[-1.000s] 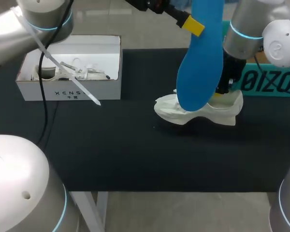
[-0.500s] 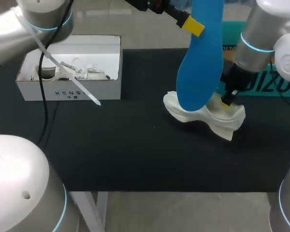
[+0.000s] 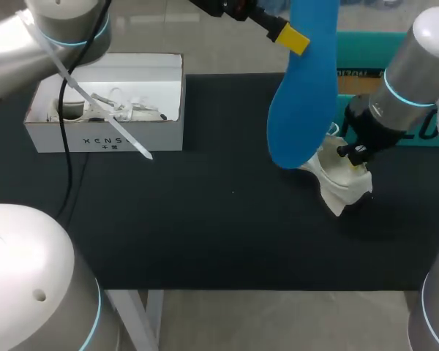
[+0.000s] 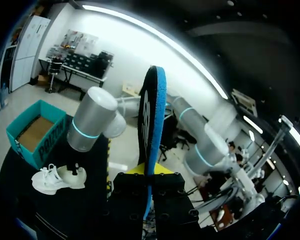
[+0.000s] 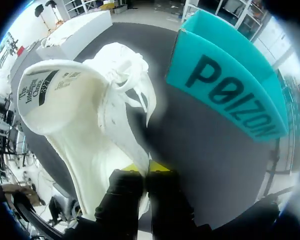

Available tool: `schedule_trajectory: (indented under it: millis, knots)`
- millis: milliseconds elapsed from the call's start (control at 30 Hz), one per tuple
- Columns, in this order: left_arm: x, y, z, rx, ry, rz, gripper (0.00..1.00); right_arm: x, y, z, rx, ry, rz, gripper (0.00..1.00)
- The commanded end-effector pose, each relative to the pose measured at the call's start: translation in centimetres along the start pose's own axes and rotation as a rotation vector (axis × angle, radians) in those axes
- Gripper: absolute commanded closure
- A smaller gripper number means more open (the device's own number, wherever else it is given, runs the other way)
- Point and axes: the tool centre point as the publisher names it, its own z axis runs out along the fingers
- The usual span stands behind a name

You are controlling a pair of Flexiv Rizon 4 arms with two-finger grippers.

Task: Take the shoe out of the shoebox, open the shoe tongue, remove and reinsert the insole, then place the shoe into the shoebox

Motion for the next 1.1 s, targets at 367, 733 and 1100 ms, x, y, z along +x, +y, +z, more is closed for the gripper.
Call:
schedule_trajectory:
  millis: [367,733,1100]
  knots:
    - [0.0,0.0,0.0,-0.001,-0.001,0.000,1.00,4.9,-4.6,0.8,-0.081,-0.129,0.525,1.00]
    - [0.0,0.0,0.0,-0.001,-0.001,0.000,1.00,5.0,-5.7,1.8,-0.049,-0.041,0.599,1.00]
    - [0.0,0.0,0.0,-0.001,-0.001,0.000,1.00,6.5,-7.0,2.6,-0.016,0.031,0.492,1.00]
